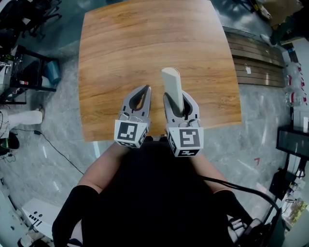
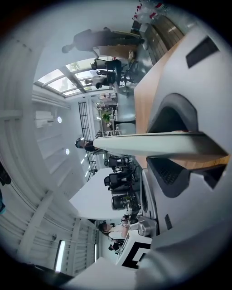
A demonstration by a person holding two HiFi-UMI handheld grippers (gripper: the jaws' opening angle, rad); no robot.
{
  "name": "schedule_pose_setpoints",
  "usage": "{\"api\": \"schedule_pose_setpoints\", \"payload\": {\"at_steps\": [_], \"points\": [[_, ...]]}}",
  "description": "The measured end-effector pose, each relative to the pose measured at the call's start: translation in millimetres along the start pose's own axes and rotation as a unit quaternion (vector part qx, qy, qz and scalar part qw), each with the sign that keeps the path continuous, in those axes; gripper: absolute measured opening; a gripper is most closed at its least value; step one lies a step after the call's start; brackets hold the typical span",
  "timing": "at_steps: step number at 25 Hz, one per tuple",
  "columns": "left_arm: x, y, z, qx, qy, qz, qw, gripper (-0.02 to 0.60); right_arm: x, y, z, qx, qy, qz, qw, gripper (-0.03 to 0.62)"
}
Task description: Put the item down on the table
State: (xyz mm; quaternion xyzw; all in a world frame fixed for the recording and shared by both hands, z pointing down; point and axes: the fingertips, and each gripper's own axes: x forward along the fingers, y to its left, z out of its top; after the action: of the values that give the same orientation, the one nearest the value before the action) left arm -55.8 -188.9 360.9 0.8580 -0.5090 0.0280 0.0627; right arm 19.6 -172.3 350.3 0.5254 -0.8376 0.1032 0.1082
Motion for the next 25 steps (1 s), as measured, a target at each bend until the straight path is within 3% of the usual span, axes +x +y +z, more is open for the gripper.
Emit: {"api": "schedule_pose_setpoints", "payload": {"at_steps": [5,11,18,25], "points": [[-0.2,2.7,-6.9,-0.005,0.008,0.010,0.9999,0.003,11.2,-2.1,-18.9,0.008,0.019,0.008,1.000,0.169],[1.3,11.5,-33.0,-0.009,0.042,0.023,0.9988,0.003,60.9,-13.4,-114.0,0.018,0.119,0.025,0.992,0.169],[-4.2,32.7,-79.6,-0.028,0.090,0.040,0.9947,0.003,106.7,-7.0,-219.1,0.041,0.244,0.036,0.968,0.169],[-4.8,38.8,-102.1,-0.041,0.108,0.043,0.9923,0.003,118.6,-5.9,-267.1,0.075,0.313,0.025,0.946,0.169]]}}
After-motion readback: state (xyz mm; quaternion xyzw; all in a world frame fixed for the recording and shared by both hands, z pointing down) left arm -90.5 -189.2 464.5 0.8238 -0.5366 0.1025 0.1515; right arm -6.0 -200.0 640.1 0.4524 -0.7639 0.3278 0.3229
